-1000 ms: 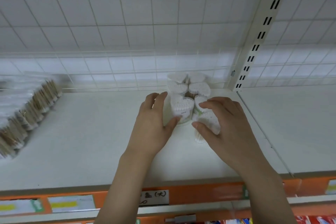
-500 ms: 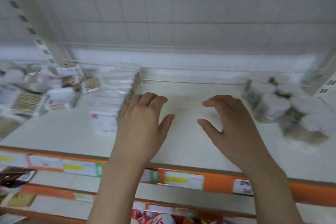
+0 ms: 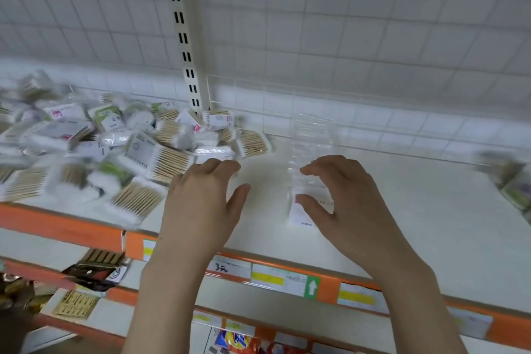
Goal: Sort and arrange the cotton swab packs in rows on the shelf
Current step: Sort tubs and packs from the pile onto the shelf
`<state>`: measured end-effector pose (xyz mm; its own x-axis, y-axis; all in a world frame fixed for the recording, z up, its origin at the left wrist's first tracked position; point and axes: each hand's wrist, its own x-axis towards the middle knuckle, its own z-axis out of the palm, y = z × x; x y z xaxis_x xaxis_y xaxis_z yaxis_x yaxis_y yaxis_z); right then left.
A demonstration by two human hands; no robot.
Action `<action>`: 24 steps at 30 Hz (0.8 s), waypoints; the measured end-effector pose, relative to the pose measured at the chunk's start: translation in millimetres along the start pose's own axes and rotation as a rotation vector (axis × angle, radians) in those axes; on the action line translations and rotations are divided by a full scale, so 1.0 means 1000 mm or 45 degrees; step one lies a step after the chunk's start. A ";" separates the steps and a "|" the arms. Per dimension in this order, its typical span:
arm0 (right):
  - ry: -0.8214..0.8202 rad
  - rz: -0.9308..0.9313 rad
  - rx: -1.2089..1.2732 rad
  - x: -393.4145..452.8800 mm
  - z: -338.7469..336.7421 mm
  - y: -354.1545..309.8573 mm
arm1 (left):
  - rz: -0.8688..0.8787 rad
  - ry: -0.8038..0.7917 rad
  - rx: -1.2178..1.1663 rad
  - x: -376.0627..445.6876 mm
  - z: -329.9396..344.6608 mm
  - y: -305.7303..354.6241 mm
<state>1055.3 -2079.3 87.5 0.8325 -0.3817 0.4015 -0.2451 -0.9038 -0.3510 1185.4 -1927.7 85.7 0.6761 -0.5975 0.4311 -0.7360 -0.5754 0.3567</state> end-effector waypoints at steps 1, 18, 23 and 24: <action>-0.005 0.001 -0.004 0.003 0.002 0.000 | -0.006 -0.008 -0.004 0.003 0.001 -0.005; -0.197 -0.134 -0.155 0.137 0.039 -0.001 | 0.013 -0.206 0.191 0.115 0.004 -0.094; -0.429 -0.003 -0.368 0.186 0.067 -0.002 | 0.163 -0.522 0.267 0.167 0.007 -0.124; -0.482 0.028 -0.403 0.194 0.073 -0.003 | 0.203 -0.584 0.282 0.175 0.009 -0.128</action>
<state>1254.2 -2136.2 104.9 0.9332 -0.3570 0.0409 -0.3545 -0.9333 -0.0579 1398.2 -1963.4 108.2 0.5389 -0.8413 0.0413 -0.8393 -0.5321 0.1117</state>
